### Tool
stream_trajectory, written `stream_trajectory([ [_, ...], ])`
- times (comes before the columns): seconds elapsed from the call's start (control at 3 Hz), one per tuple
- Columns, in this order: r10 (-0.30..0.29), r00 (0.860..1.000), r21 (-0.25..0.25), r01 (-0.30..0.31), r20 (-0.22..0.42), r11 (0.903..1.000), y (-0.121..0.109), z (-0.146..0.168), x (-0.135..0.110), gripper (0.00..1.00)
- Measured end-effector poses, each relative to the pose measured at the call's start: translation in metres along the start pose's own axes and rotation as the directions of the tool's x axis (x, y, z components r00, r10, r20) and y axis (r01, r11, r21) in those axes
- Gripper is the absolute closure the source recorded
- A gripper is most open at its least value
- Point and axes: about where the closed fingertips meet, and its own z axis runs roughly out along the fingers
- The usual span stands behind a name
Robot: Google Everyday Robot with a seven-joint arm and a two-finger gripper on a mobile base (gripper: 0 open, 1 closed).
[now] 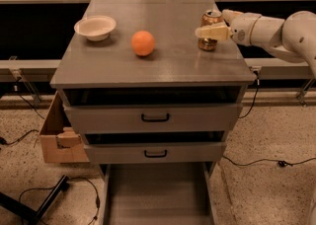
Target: Place orange can into bottom drawer
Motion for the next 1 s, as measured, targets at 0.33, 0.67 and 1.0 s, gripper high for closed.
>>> stream_trajectory([
  [0.33,-0.015,1.000,-0.021,0.016,0.010,0.9997,0.0054,0.0071,-0.0025,0.49],
  [0.67,-0.014,1.000,-0.025,0.014,0.010,0.9996,0.0071,0.0095,-0.0022,0.72],
  [1.0,-0.013,1.000,-0.030,0.014,0.010,0.9995,0.0092,0.0124,-0.0020,0.95],
])
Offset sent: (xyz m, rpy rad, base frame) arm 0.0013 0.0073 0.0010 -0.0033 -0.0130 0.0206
